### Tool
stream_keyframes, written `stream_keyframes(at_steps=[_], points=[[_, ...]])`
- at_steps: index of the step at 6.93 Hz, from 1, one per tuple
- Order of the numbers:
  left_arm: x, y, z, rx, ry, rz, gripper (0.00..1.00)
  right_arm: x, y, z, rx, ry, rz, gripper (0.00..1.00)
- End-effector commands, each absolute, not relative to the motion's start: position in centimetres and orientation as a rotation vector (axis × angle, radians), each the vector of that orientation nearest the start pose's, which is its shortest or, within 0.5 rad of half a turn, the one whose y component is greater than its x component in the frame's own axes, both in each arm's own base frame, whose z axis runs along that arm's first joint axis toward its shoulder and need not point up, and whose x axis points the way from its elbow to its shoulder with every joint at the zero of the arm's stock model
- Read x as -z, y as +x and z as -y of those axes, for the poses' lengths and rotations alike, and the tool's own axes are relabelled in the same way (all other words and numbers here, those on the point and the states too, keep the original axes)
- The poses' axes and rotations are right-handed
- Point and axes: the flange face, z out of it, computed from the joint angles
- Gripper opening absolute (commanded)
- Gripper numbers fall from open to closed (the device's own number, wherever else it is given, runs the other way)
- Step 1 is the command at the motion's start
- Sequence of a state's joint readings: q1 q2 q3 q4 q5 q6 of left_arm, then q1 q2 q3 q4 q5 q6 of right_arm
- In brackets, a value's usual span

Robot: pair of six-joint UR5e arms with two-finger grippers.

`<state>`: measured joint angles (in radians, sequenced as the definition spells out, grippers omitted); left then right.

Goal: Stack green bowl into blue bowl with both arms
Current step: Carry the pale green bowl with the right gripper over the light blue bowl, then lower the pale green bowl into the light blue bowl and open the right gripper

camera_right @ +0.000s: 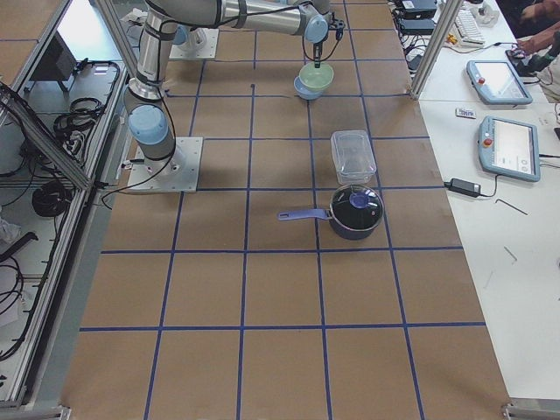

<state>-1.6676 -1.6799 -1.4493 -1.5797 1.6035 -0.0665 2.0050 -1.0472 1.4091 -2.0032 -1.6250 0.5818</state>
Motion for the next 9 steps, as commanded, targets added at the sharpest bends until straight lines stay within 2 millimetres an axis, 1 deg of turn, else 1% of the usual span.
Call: stream_keyframes(at_steps=[1,2,3,4,5,6,7,8,9], points=[[-49.1,-18.0,51.9,-0.005,0.045,-3.104,1.0,-28.8,41.7,56.5,0.126,0.235,-3.146,0.0],[-49.1,-17.5,51.6,-0.017,0.034,-3.104,1.0,-28.1,42.8,56.2,0.147,0.232,-3.136,0.0],[-48.9,-17.6,52.0,-0.015,0.034,-3.105,1.0,-27.6,43.3,56.1,0.149,0.234,-3.134,0.0],[-48.9,-17.5,51.9,-0.015,0.034,-3.105,1.0,-27.4,43.3,56.2,0.145,0.237,-3.136,0.0],[-48.9,-17.5,51.8,-0.017,0.036,-3.104,1.0,-27.0,43.3,56.2,0.137,0.244,-3.139,0.27],[-48.4,-17.6,52.0,-0.027,0.039,-3.106,1.0,-26.9,43.3,56.2,0.144,0.247,-3.139,0.75],[-48.9,-17.5,51.6,-0.02,0.039,-3.103,1.0,-27.1,43.3,56.2,0.15,0.247,-3.136,0.94],[-48.5,-17.6,51.9,-0.026,0.041,-3.103,1.0,-27.7,42.9,56.6,0.164,0.245,-3.134,0.97],[-48.8,-17.6,51.8,-0.017,0.041,-3.105,1.0,-29.3,41.5,57.6,0.204,0.265,-3.128,1.0]])
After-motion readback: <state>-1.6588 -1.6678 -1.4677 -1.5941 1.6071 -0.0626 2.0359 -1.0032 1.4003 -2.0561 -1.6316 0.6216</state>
